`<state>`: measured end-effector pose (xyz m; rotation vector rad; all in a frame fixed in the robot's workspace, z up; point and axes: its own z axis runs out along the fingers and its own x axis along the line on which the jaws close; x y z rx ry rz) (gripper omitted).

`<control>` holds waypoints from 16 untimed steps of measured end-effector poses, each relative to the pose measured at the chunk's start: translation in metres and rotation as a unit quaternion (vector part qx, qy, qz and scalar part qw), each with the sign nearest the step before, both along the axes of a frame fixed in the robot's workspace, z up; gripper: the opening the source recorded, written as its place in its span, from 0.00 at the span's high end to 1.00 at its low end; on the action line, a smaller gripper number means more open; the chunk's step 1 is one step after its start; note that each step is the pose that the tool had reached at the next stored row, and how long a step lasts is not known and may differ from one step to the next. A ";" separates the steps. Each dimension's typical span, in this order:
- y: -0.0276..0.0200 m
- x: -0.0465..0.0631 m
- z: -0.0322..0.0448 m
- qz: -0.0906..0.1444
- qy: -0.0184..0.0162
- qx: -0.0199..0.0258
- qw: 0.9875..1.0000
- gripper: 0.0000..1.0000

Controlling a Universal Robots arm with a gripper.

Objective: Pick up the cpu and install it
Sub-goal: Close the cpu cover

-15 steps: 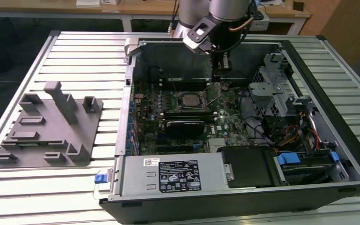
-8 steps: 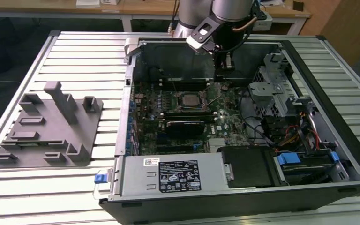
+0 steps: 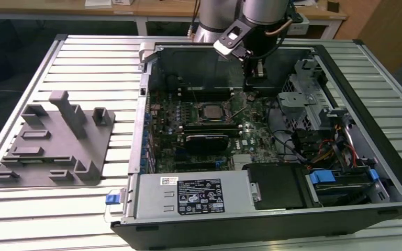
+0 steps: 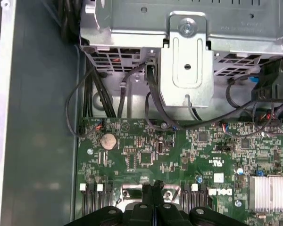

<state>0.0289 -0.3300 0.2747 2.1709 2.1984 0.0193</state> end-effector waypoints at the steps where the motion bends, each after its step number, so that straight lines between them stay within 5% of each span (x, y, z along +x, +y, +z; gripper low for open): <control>1: 0.0000 0.001 -0.0005 0.000 0.000 0.000 1.000 0.89; 16: 0.0000 0.019 -0.0128 0.000 0.007 0.000 1.000 0.89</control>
